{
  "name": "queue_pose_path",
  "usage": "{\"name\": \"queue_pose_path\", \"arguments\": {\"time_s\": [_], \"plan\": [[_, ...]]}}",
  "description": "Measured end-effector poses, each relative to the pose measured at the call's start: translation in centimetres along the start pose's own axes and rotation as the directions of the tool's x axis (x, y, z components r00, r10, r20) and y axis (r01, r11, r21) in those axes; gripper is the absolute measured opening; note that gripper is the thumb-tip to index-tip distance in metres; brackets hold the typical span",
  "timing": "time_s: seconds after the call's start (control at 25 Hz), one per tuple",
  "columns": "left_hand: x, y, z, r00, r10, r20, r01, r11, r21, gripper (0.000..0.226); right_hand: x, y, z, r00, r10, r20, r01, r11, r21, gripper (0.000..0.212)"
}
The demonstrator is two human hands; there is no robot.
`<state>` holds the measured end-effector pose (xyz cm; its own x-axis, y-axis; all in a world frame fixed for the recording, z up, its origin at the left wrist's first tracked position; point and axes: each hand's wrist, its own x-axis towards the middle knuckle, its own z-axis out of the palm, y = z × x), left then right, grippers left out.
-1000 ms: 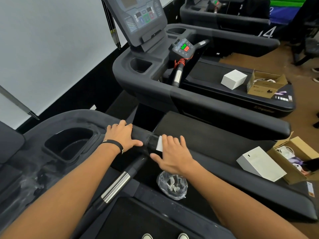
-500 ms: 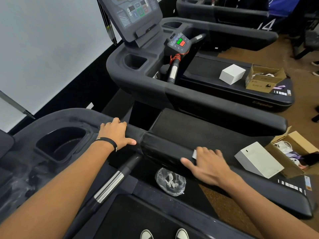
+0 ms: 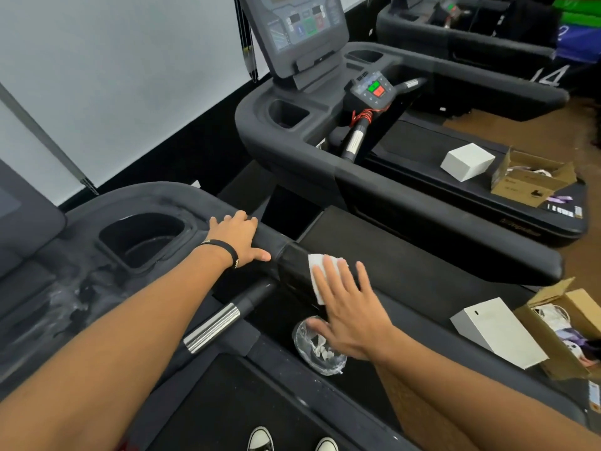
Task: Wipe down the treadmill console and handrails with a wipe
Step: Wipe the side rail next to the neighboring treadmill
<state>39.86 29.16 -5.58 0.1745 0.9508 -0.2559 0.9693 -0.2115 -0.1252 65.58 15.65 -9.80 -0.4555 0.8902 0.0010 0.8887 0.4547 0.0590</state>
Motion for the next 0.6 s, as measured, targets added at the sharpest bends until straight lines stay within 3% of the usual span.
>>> {"name": "queue_pose_path", "arguments": {"time_s": [0.16, 0.32, 0.48, 0.6], "plan": [[-0.6, 0.3, 0.0, 1.000, -0.005, 0.004, 0.006, 1.000, -0.025, 0.094, -8.5, 4.7, -0.6, 0.983, -0.176, 0.061, 0.181, 0.979, -0.089, 0.086], [-0.6, 0.5, -0.5, 0.999, -0.026, 0.039, 0.029, 0.997, -0.065, 0.092, -12.8, 10.0, -3.5, 0.916, -0.369, 0.159, 0.395, 0.900, -0.183, 0.083], [-0.7, 0.6, -0.3, 0.999, -0.033, 0.036, 0.037, 0.993, -0.114, 0.092, -7.7, 8.1, -3.6, 0.806, -0.519, 0.285, 0.584, 0.777, -0.234, 0.077], [-0.9, 0.4, -0.1, 0.999, -0.043, 0.028, 0.046, 0.990, -0.130, 0.093, 0.0, 3.1, -2.3, 0.733, -0.537, 0.418, 0.679, 0.619, -0.395, 0.079]]}}
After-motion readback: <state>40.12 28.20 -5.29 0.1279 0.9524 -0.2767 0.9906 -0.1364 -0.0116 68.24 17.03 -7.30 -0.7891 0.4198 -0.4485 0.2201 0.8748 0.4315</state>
